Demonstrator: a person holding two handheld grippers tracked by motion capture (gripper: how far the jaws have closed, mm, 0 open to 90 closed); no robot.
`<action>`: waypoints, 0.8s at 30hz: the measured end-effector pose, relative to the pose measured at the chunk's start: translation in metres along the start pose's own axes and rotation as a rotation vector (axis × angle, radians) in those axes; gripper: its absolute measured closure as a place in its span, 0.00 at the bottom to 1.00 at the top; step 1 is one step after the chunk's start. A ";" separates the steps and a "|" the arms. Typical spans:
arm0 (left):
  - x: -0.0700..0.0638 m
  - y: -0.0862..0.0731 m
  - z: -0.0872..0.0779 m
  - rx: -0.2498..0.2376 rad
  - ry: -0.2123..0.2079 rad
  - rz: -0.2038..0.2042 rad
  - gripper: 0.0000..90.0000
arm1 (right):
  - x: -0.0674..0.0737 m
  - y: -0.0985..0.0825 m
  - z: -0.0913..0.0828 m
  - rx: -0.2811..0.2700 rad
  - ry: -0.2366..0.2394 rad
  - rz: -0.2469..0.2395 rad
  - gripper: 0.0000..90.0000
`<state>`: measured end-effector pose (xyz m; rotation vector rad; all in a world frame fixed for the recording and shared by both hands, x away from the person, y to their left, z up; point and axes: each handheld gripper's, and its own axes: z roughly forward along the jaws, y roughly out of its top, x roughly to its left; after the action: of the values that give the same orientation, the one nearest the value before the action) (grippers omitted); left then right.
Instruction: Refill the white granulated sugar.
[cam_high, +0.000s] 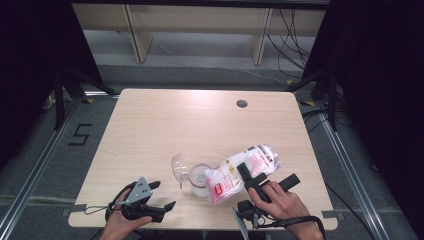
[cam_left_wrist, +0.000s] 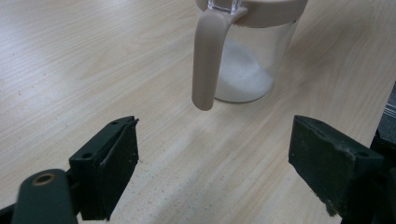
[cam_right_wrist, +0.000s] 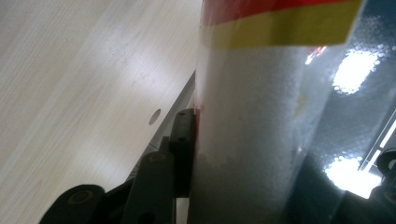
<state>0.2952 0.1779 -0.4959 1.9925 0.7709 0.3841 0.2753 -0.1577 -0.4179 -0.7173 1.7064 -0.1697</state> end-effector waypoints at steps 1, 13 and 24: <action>0.000 0.000 0.000 -0.003 0.001 -0.002 0.17 | 0.000 0.000 0.000 -0.003 0.000 -0.001 0.76; 0.002 0.001 0.000 -0.008 0.001 0.026 0.17 | -0.001 -0.002 -0.001 0.006 0.000 0.008 0.76; 0.001 0.001 0.000 -0.019 -0.002 0.016 0.17 | -0.001 -0.001 0.000 0.005 0.000 -0.003 0.77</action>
<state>0.2966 0.1785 -0.4949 1.9827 0.7478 0.3974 0.2753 -0.1579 -0.4169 -0.7164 1.7044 -0.1754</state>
